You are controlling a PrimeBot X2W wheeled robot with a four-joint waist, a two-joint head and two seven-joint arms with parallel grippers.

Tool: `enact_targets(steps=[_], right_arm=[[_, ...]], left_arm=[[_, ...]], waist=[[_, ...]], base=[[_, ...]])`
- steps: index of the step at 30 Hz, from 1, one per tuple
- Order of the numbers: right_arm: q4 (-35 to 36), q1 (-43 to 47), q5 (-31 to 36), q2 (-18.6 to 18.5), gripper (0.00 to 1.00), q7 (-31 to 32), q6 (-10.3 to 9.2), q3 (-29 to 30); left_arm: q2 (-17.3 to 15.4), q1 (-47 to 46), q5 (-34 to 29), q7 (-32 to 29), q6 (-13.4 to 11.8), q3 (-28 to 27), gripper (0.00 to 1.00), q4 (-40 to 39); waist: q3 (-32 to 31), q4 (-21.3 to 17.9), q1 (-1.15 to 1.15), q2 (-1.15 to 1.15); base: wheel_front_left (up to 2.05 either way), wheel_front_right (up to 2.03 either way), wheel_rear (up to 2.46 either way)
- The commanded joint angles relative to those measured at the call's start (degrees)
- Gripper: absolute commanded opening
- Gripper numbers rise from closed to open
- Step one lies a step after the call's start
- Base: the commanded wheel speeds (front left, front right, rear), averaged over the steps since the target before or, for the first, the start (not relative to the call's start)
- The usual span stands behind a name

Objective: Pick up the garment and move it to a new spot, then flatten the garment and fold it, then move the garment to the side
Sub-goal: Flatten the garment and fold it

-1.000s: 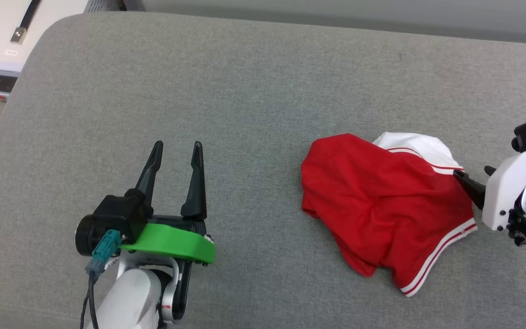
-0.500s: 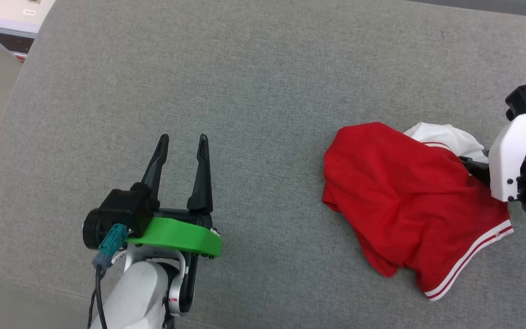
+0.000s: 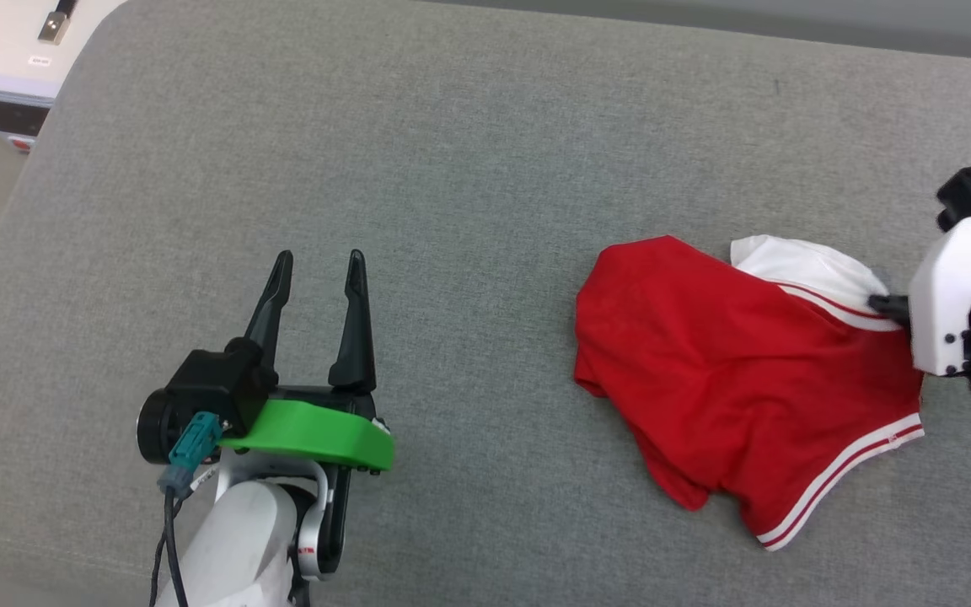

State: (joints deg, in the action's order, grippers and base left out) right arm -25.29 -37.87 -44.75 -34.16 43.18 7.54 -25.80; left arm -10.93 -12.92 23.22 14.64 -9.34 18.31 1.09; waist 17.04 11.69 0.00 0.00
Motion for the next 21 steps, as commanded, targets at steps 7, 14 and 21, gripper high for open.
enact_targets(steps=[7,14,21], right_arm=[[-0.6,1.3,0.0,-4.4,0.0,-6.0,-0.05,9.5],[-1.2,12.3,1.4,-4.9,0.0,-9.7,-0.05,22.0],[-0.3,26.0,3.7,2.0,0.0,-10.1,-0.05,30.8]], left_arm=[[-1.1,1.9,-0.4,-0.1,-0.8,-0.5,1.0,-0.5],[-2.0,3.0,-0.4,-1.2,-1.5,-0.5,1.0,-1.4],[-2.8,3.6,-0.4,-2.5,-1.9,-0.3,1.0,-2.2]], waist=[[-3.5,-4.5,0.0,0.0],[-4.6,-7.7,0.0,0.0],[-4.8,-9.2,0.0,0.0]], base=[[0.0,0.0,0.0],[0.0,0.0,0.0],[0.0,0.0,0.0]])
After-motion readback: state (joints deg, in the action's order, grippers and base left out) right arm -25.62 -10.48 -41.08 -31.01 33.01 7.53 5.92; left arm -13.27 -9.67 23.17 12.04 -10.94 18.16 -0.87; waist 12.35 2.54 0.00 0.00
